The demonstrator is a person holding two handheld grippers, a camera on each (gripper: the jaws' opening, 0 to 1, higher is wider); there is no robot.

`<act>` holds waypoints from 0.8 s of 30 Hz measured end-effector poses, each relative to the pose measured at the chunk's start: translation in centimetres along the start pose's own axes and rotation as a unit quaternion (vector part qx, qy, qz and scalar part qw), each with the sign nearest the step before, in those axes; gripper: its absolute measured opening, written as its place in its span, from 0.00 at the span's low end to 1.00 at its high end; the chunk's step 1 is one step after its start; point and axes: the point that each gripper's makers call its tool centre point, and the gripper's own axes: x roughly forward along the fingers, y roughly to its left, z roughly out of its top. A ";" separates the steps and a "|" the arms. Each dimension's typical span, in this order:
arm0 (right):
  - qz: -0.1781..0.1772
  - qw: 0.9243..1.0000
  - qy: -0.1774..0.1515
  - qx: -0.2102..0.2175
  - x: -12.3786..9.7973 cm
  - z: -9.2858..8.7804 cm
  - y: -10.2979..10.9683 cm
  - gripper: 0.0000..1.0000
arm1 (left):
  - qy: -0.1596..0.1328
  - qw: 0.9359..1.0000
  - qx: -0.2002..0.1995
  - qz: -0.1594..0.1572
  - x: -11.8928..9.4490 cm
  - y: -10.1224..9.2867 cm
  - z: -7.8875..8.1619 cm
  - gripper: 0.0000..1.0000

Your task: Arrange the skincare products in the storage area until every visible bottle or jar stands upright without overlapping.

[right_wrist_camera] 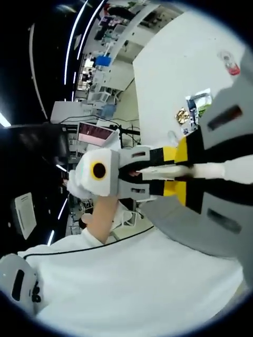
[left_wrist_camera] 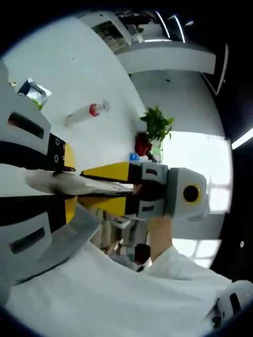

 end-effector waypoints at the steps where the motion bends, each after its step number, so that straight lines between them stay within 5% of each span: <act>1: 0.000 1.000 0.002 0.000 0.0 -0.1 -0.1 0.08 | 0.005 1.000 0.005 0.000 0.3 0.2 -0.2 0.14; 5: 0.001 1.000 0.003 0.006 -0.2 -0.7 -0.9 0.08 | 0.019 1.000 0.009 -0.003 0.9 0.8 -0.9 0.15; 9: -0.009 0.999 -0.023 0.027 -1.1 -0.3 -2.2 0.08 | 0.077 0.997 0.024 0.006 1.3 2.0 -3.4 0.17; 12: -0.010 0.999 -0.021 0.027 -1.3 -0.4 -2.7 0.08 | 0.062 0.998 0.009 0.005 1.6 2.5 -3.1 0.17; 24: -0.036 0.998 -0.014 0.044 -1.3 -2.4 -4.4 0.11 | 0.076 0.997 0.015 0.000 3.4 4.5 -3.9 0.15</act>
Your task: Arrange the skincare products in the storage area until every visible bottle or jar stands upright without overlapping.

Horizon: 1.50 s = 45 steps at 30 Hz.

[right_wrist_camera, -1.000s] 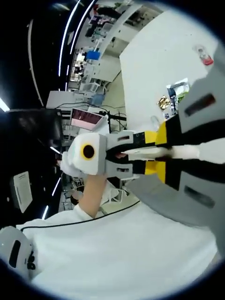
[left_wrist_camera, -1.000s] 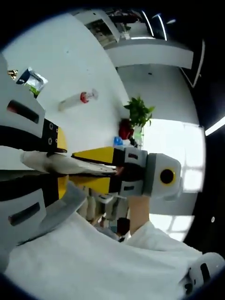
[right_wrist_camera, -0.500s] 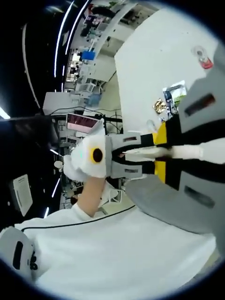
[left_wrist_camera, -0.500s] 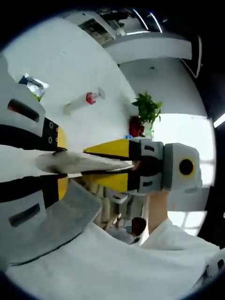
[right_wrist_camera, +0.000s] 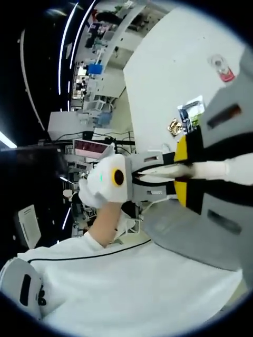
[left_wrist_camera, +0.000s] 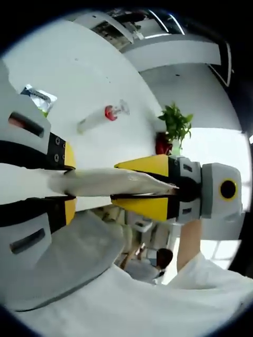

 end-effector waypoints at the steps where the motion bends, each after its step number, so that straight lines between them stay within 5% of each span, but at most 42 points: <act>1: -0.004 1.000 0.002 0.004 0.0 -0.1 -0.1 0.11 | 0.001 1.000 0.002 -0.002 0.1 0.1 0.0 0.14; 24: -0.111 0.992 0.000 0.057 -0.5 -3.7 -5.9 0.23 | 0.001 1.000 0.006 0.023 3.9 6.0 -1.9 0.14; 35: -0.200 0.974 -0.017 0.105 -1.6 -7.0 -8.0 0.43 | 0.022 0.999 -0.008 0.036 5.7 8.6 -4.1 0.14; 45: -0.244 0.958 -0.017 0.148 -2.5 -10.3 -8.1 0.58 | 0.028 0.999 -0.004 0.044 7.2 10.0 -5.2 0.14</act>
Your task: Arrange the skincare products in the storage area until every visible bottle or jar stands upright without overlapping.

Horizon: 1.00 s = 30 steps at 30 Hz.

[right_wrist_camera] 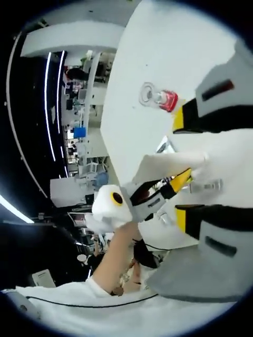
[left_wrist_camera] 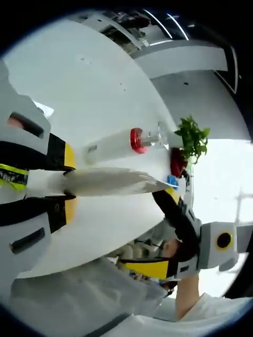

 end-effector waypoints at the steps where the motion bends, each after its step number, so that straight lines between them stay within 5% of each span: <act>1: -0.012 1.000 -0.003 0.008 -0.1 -0.3 -0.3 0.61 | 0.001 1.000 0.002 0.001 0.1 0.1 -0.1 0.14; 12: -0.052 0.997 0.009 0.048 -0.7 -3.2 -1.3 0.74 | -0.013 1.000 -0.008 0.005 1.2 2.2 0.6 0.15; 16: -0.079 0.995 0.010 0.061 -0.8 -3.9 -2.1 0.90 | -0.021 1.000 -0.015 0.006 1.6 3.2 1.0 0.15; 30: -0.089 0.992 0.021 0.085 -1.0 -5.9 -1.9 0.90 | -0.033 0.999 -0.005 0.014 2.9 6.6 2.0 0.15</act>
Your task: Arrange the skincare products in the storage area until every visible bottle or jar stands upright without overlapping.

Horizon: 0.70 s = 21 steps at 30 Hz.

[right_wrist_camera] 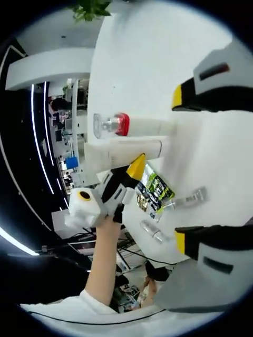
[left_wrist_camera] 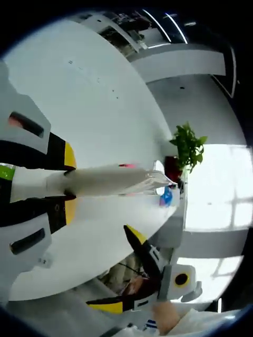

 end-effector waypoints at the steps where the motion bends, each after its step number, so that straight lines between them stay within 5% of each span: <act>1: 0.000 1.000 0.000 0.001 0.0 0.0 0.0 0.90 | -0.002 1.000 -0.001 0.000 0.0 0.0 0.0 0.15; 21: -0.001 1.000 -0.001 0.008 -0.3 0.3 0.4 0.91 | 0.015 1.000 -0.008 -0.004 0.5 -0.2 -0.5 0.21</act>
